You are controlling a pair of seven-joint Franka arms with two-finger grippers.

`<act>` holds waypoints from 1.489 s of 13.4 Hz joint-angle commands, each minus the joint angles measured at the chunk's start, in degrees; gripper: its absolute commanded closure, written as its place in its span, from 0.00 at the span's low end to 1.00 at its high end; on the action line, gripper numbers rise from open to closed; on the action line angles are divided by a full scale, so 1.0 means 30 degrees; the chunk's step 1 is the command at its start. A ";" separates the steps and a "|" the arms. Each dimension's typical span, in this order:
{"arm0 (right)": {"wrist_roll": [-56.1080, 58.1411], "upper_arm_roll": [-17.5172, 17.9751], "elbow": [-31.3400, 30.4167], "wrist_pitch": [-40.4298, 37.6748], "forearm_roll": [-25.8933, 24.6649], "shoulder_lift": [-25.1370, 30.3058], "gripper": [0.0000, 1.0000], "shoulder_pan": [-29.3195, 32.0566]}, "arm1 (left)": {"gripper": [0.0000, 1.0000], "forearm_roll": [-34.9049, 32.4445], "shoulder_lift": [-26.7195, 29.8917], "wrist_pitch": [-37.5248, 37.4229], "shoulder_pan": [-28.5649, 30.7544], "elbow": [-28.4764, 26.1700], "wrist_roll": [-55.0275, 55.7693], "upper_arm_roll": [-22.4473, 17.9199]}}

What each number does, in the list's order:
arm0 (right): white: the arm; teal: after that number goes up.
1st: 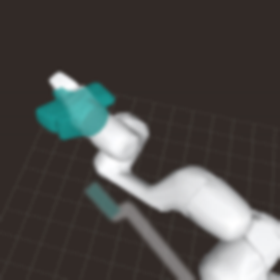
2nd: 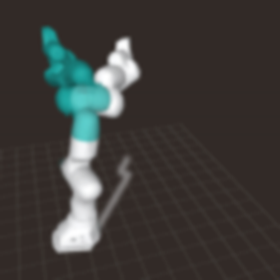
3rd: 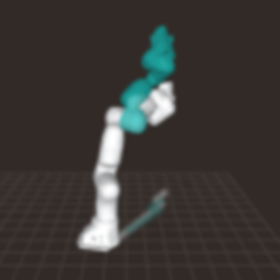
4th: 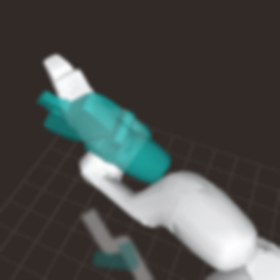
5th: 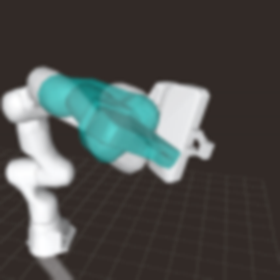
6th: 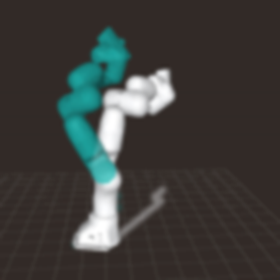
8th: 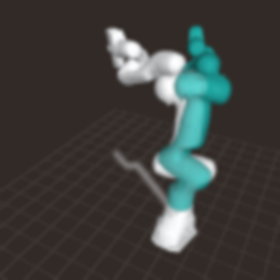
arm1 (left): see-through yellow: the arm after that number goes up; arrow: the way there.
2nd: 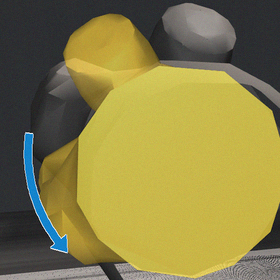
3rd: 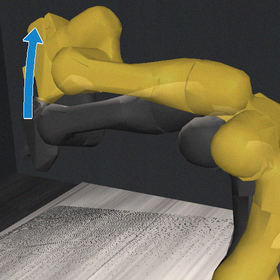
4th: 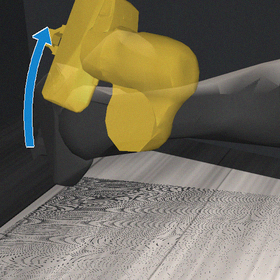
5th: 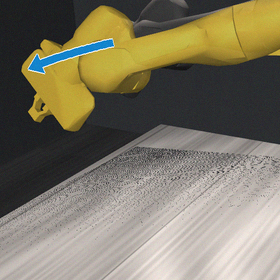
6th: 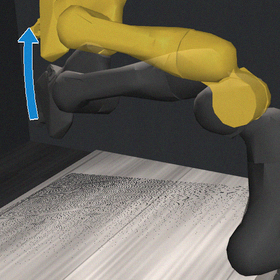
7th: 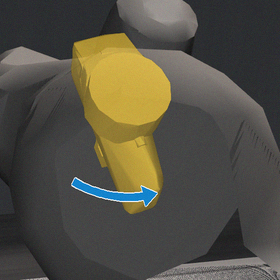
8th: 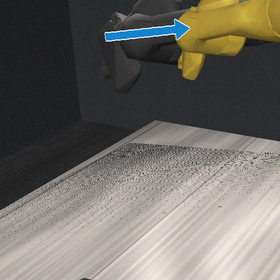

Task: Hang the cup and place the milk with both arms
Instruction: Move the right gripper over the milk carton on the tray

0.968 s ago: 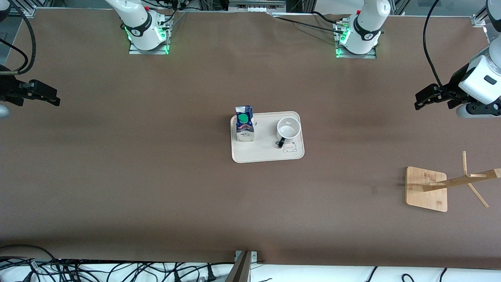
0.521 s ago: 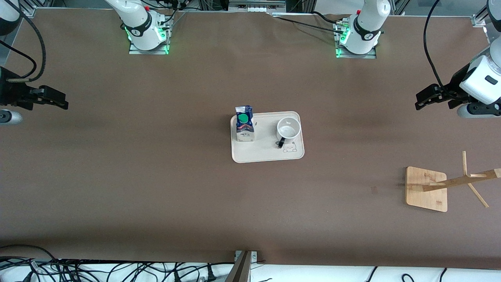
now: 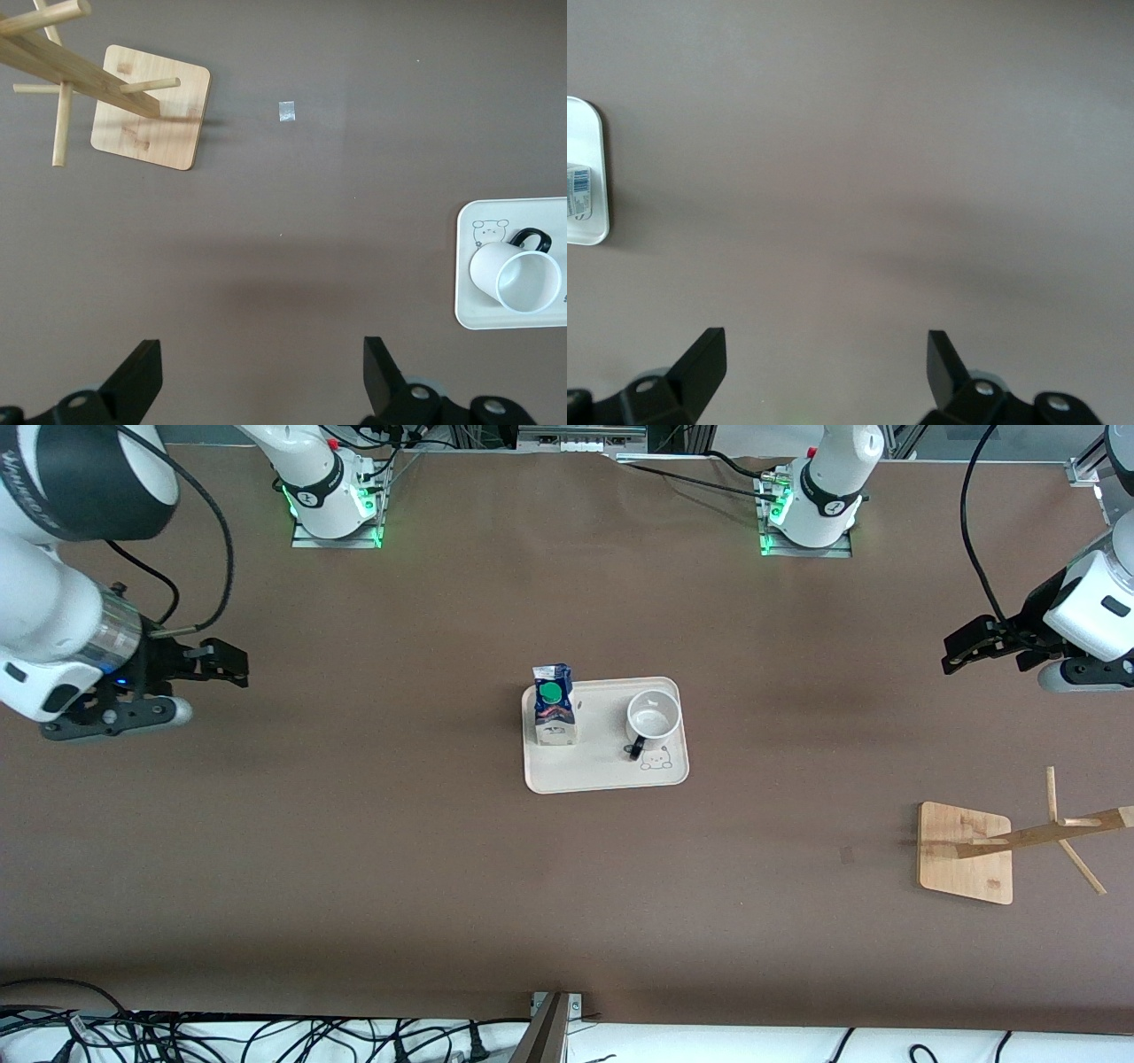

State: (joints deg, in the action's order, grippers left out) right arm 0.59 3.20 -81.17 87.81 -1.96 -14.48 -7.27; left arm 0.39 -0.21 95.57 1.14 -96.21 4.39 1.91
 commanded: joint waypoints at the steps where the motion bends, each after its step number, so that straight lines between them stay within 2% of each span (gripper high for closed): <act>1: -0.2267 -0.0160 -0.0189 0.0523 0.0273 -0.0328 0.00 -0.1290 | 0.00 0.0077 0.0186 0.0601 0.0118 0.0050 0.0088 0.0094; 11: -0.8772 -0.0598 0.0044 0.3103 0.0244 -0.2702 0.00 -0.6594 | 0.00 0.0018 -0.0311 0.0487 0.0675 0.0694 -0.0203 0.0065; 17: -1.2731 -0.0687 0.1918 0.3103 0.0273 -0.5129 0.00 -0.8764 | 0.00 -0.0070 -0.0282 0.0488 0.0675 0.0724 -0.0205 0.0094; 20: -1.4518 -0.0950 0.2799 0.4124 0.0331 -0.6333 0.00 -1.0199 | 0.00 -0.0070 -0.0253 0.0458 0.0675 0.0724 -0.0205 0.0123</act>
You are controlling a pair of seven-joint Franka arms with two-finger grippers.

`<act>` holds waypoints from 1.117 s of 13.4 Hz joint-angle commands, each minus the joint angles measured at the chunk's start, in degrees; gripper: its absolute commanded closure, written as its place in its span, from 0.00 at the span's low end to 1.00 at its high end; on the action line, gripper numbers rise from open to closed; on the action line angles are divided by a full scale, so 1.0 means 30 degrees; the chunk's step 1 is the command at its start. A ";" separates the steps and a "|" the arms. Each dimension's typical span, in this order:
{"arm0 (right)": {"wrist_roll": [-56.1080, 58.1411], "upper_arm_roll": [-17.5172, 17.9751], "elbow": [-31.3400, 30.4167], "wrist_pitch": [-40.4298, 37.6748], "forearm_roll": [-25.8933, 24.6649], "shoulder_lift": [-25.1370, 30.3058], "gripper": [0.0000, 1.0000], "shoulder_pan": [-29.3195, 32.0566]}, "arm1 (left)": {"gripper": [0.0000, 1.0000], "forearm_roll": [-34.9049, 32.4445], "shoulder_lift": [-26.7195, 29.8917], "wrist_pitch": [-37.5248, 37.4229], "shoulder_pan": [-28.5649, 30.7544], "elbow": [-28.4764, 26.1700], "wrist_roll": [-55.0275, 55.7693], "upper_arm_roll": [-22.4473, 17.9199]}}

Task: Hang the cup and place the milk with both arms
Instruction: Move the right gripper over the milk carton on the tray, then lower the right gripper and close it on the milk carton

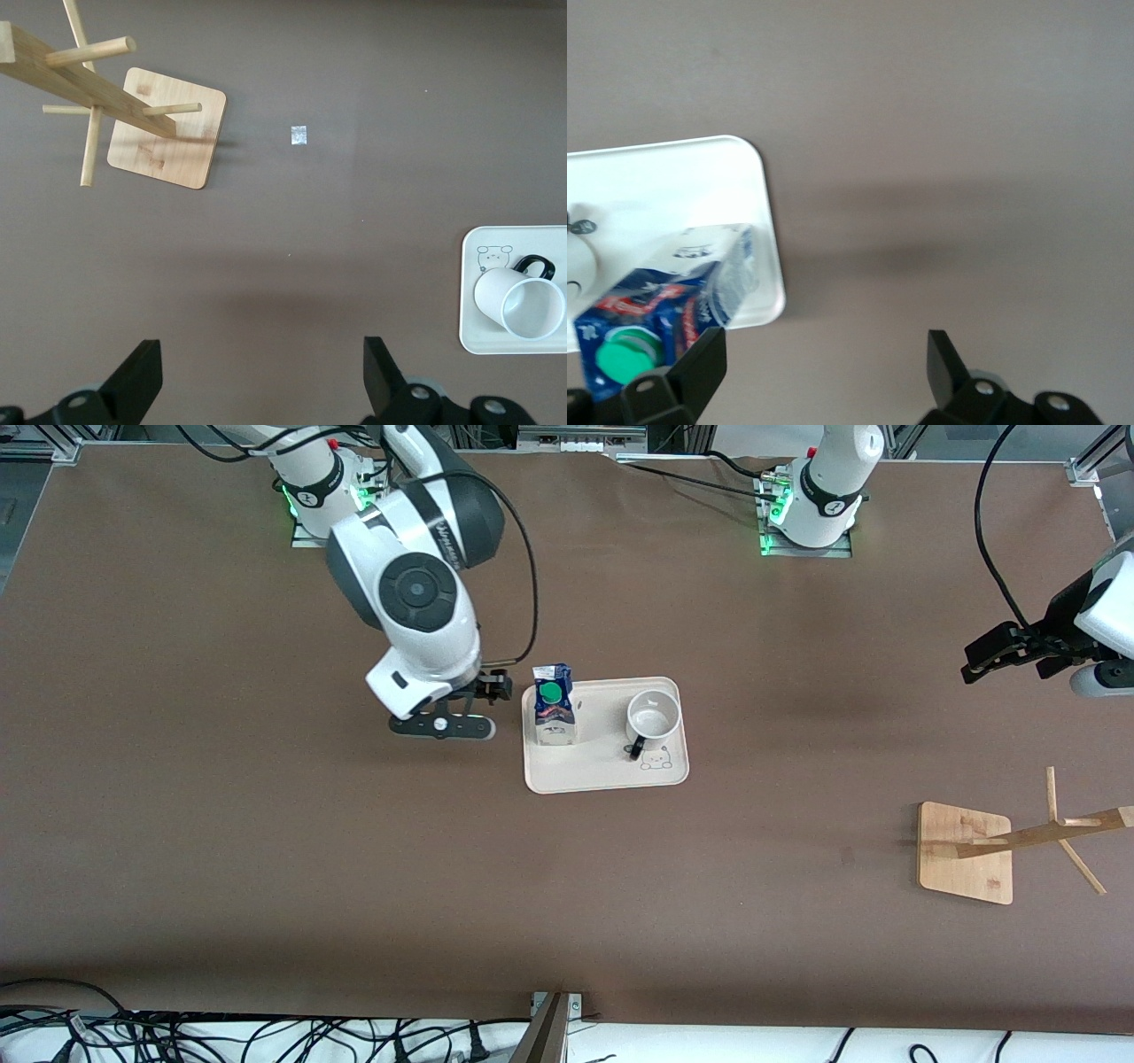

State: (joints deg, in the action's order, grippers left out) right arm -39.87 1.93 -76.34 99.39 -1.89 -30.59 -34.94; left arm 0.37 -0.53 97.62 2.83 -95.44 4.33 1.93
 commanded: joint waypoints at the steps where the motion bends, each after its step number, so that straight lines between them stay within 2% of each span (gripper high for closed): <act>1: -0.1240 -0.0526 0.1218 0.0645 0.0801 -0.1111 0.00 -0.1211 | 0.00 -0.0063 -0.0144 -0.0226 0.0112 0.0466 -0.0125 0.0091; 4: -0.1329 -0.0877 0.1219 0.1788 0.2590 -0.1608 0.00 -0.1915 | 0.00 -0.0034 -0.0115 -0.0256 0.0112 0.0466 -0.0125 0.0265; 7: -0.2321 -0.1227 0.1219 0.3020 0.2710 -0.2020 0.00 -0.2734 | 0.00 -0.0122 -0.0115 -0.0431 0.0083 0.0466 -0.0124 0.0325; 15: -0.2853 -0.1170 0.1131 0.3110 0.2769 -0.2196 0.00 -0.2766 | 0.00 -0.0151 -0.0233 -0.0987 0.0112 0.0846 -0.0125 0.0383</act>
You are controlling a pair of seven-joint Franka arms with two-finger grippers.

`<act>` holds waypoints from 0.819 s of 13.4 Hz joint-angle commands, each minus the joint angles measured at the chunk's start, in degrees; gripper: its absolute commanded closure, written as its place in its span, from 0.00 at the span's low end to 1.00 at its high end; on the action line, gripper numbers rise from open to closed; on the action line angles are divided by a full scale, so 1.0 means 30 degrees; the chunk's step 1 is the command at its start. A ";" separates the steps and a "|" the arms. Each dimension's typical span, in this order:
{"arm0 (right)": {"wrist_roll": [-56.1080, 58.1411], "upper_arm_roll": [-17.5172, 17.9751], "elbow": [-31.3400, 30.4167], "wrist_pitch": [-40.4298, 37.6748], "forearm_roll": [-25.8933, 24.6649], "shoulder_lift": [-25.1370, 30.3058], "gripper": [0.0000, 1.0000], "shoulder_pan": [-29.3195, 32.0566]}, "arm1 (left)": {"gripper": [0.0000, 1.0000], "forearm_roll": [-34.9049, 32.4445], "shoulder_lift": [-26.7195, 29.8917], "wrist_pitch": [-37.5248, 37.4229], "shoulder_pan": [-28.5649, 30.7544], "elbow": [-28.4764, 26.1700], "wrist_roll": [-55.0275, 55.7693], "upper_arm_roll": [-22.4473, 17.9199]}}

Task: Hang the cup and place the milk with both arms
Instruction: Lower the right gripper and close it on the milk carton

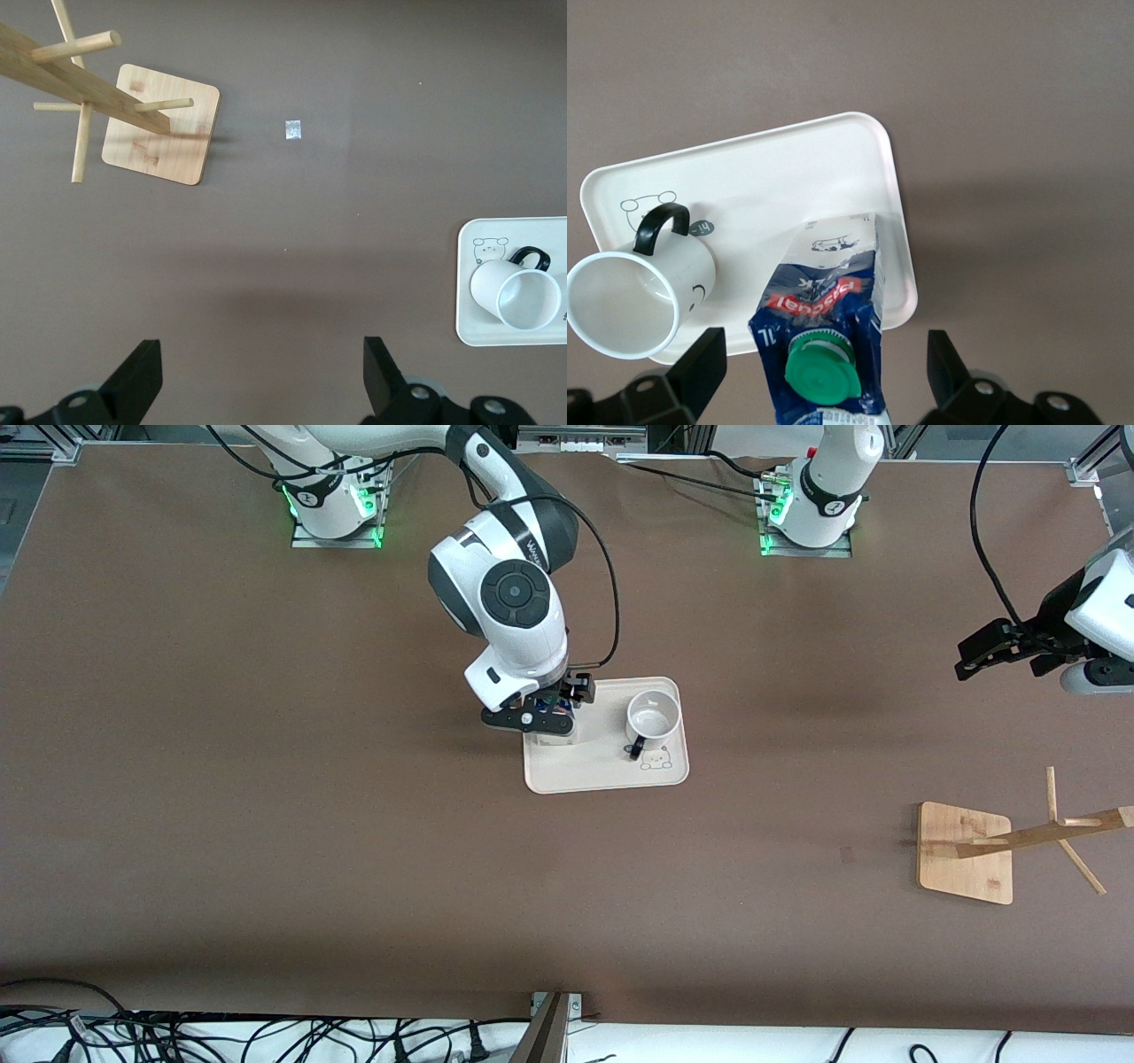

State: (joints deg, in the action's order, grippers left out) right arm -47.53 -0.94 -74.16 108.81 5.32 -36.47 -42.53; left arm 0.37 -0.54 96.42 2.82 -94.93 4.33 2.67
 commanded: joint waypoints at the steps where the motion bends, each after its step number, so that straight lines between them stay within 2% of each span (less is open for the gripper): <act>1: -0.0298 -0.0156 0.0315 -0.0060 0.0366 -0.0236 0.00 -0.0237 | 0.00 -0.0151 -0.0203 -0.0586 0.0142 0.0648 -0.0153 0.0134; 11: -0.0386 0.0519 -0.0857 -0.0412 0.0366 -0.0266 0.00 -0.0325 | 0.00 0.0113 -0.0173 -0.0586 -0.0033 0.0882 -0.0008 0.0164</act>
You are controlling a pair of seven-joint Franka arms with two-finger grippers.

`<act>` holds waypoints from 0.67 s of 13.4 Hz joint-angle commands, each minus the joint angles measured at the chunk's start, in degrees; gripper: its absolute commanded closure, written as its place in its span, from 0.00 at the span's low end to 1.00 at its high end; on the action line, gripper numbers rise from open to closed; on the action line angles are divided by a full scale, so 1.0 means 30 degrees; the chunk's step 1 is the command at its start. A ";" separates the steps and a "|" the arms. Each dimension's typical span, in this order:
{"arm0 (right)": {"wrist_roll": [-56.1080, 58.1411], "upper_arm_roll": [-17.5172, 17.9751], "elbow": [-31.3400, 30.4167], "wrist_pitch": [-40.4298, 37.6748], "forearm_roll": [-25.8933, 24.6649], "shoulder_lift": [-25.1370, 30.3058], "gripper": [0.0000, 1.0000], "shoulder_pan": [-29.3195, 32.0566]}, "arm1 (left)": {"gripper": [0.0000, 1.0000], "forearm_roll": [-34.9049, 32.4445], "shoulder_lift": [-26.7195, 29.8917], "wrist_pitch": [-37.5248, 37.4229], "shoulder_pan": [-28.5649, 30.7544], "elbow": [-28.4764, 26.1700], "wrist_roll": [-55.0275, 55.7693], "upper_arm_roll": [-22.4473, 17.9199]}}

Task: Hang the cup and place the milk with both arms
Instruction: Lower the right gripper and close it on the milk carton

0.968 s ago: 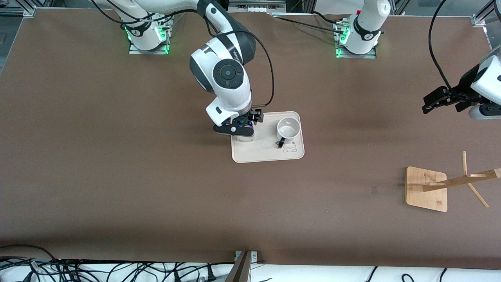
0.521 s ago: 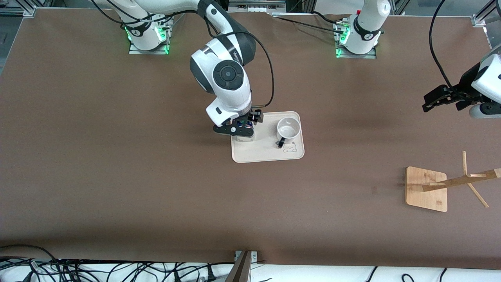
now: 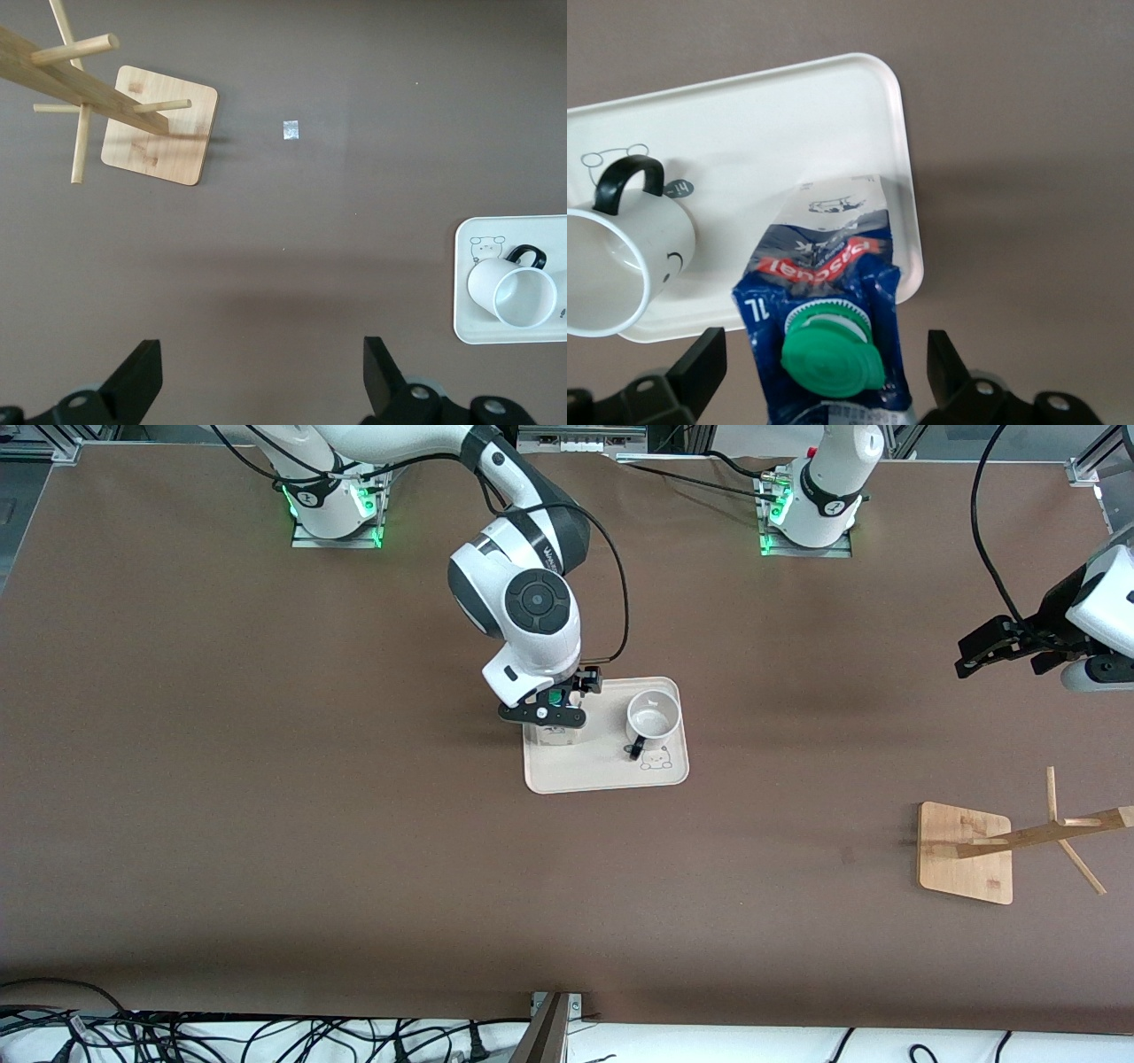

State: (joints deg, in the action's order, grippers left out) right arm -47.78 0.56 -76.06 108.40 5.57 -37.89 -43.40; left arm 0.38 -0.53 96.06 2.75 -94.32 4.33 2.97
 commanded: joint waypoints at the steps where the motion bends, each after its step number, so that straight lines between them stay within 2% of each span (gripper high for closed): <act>1: -0.0217 0.0020 -0.0223 -0.0304 0.0283 0.0236 0.00 -0.0007 | 0.00 0.0107 -0.0174 -0.0467 -0.0010 0.0678 -0.0037 0.0064; 6: 0.0018 0.0020 -0.0223 -0.0480 0.0283 0.0324 0.01 0.0052 | 0.00 0.0107 -0.0203 -0.0438 -0.0010 0.0736 -0.0183 0.0064; 8: -0.0274 0.0020 -0.0223 -0.0538 0.0283 0.0382 0.32 0.0052 | 0.00 0.0107 -0.0232 -0.0438 -0.0068 0.0736 -0.0183 0.0064; 9: -0.0333 0.0049 -0.0223 -0.0626 0.0283 0.0383 0.40 0.0052 | 0.00 0.0107 -0.0261 -0.0438 -0.0068 0.0707 -0.0154 0.0064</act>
State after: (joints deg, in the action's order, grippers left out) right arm -47.83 0.53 -76.24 107.65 5.57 -37.82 -43.36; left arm 0.38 -0.54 96.06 2.67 -93.93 4.33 3.07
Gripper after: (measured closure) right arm 0.167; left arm 0.000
